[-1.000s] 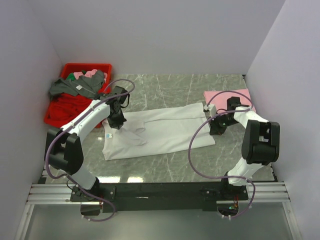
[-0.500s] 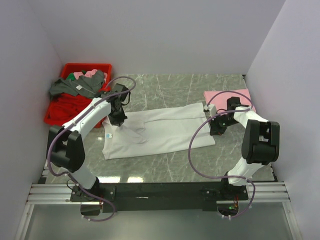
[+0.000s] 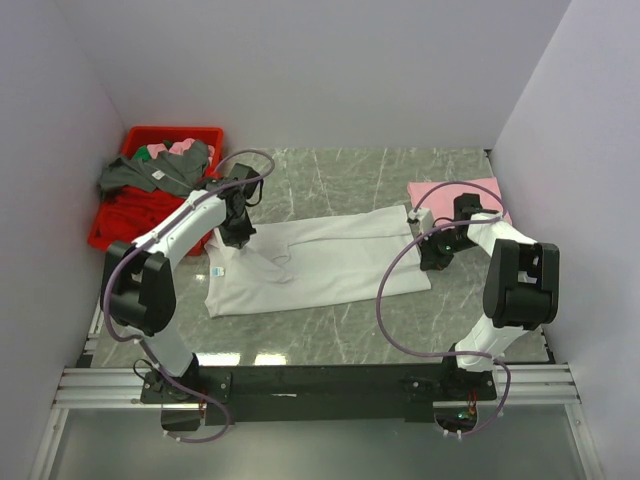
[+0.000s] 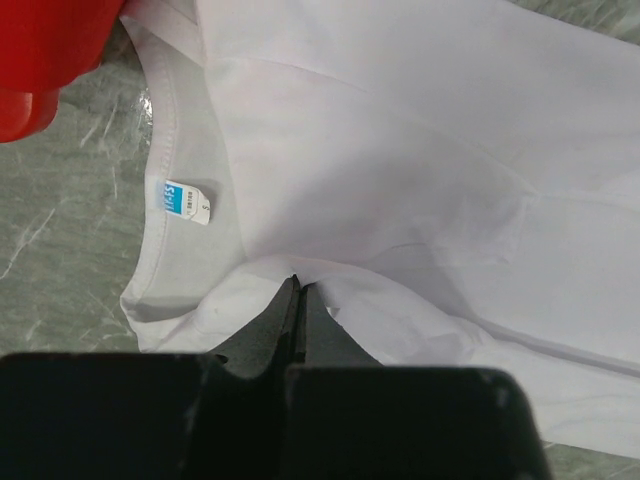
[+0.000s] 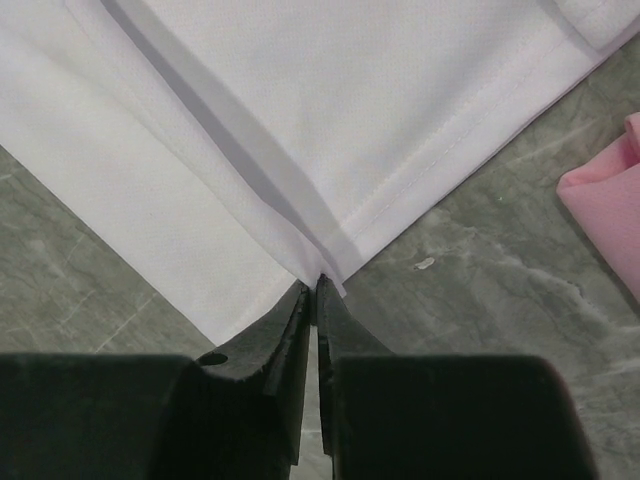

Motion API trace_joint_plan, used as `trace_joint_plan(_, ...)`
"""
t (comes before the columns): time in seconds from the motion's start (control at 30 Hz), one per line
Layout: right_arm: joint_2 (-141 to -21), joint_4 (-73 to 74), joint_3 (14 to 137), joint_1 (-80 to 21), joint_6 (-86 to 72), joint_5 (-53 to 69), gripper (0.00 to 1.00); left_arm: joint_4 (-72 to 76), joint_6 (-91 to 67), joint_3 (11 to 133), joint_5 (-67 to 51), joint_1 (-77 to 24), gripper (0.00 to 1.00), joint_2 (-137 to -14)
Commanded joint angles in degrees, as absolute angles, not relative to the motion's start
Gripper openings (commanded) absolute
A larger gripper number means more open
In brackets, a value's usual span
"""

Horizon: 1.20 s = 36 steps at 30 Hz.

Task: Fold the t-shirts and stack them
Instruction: Fold the tshirt

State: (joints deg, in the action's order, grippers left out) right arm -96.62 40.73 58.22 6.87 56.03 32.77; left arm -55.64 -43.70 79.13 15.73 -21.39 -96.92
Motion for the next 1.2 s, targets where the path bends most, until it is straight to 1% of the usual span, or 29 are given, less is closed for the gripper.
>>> trace_joint_plan(0.0,-96.07,38.68,60.29,6.42,54.06,33.22,0.14,-54.76,-42.45,81.12,17.40,-20.92,0.00,-97.47)
trace_joint_plan(0.03,-95.72,37.37,60.29,6.50,53.18,33.40,0.17,-54.67,-42.45,80.95,17.49,-20.83,0.00,-97.64)
trace_joint_plan(0.07,-95.36,36.57,60.29,6.42,52.30,33.40,0.26,-54.49,-42.28,80.86,17.58,-20.83,0.00,-97.65)
trace_joint_plan(0.1,-94.14,35.43,60.03,6.42,49.25,33.22,0.30,-54.41,-42.36,80.86,17.58,-20.74,0.00,-97.82)
trace_joint_plan(0.23,-89.32,29.11,58.63,6.50,43.27,32.26,0.39,-54.05,-42.28,81.03,17.75,-20.39,0.00,-98.52)
trace_joint_plan(0.4,-81.93,25.14,55.64,6.42,37.71,31.90,0.43,-53.88,-41.92,81.65,18.45,-20.13,0.00,-99.67)
trace_joint_plan(0.6,-76.48,27.16,54.15,6.42,38.49,36.29,0.45,-53.53,-42.01,82.26,18.89,-19.78,0.00,-101.25)
trace_joint_plan(1.17,-74.53,29.71,51.77,6.50,40.17,39.55,0.45,-53.18,-40.61,85.60,18.11,-18.63,0.00,-108.10)
